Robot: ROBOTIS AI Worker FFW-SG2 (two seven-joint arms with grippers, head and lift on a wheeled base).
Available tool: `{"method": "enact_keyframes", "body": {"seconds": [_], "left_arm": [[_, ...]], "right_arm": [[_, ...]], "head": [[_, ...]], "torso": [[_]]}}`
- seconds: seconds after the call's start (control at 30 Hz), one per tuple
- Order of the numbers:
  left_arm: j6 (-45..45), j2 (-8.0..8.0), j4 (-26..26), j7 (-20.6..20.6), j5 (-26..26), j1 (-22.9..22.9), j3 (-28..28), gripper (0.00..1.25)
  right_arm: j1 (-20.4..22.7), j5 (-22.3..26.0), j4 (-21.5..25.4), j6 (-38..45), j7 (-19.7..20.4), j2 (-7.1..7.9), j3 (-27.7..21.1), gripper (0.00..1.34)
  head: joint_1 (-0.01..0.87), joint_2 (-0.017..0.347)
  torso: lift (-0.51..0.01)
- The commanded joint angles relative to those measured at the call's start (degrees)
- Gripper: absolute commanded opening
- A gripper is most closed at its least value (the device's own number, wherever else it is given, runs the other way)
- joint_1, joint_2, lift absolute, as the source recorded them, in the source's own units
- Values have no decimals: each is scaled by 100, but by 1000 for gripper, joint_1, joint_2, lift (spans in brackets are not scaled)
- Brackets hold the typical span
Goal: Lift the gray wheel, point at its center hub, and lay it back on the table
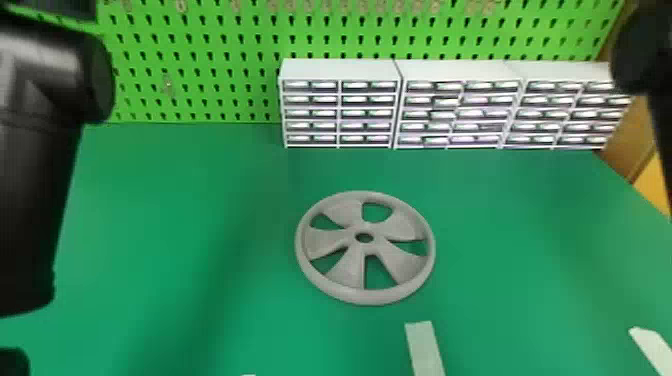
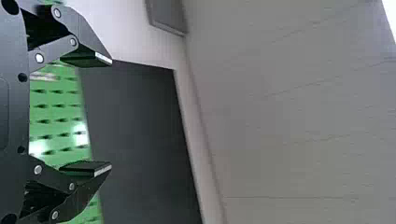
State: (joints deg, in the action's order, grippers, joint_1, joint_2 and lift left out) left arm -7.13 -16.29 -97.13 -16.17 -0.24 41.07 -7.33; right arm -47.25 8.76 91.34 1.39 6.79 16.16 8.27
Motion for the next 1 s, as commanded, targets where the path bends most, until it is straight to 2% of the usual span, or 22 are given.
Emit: {"method": "enact_keyframes", "body": {"seconds": [0.0, 0.3, 0.73, 0.83, 0.97], "left_arm": [[98, 39, 203, -141, 95, -310, -49, 775], [203, 47, 493, -660, 314, -793, -260, 753], [528, 197, 713, -633, 508, -1338, -304, 753], [590, 302, 757, -431, 534, -1514, -198, 753], [704, 425, 792, -361, 578, -1769, -137, 753]], "right_arm": [[383, 65, -82, 160, 33, 71, 17, 1120], [911, 302, -398, 327, 59, 18, 0, 1121], [1544, 399, -424, 1267, 200, -87, -9, 1121], [1667, 408, -477, 1337, 209, -114, -9, 1128], [1869, 434, -512, 1337, 279, -157, -27, 1126]], "head": [[692, 48], [692, 48], [692, 48], [692, 48], [692, 48]], "torso": [[-96], [-96], [-96], [-96], [-96]]}}
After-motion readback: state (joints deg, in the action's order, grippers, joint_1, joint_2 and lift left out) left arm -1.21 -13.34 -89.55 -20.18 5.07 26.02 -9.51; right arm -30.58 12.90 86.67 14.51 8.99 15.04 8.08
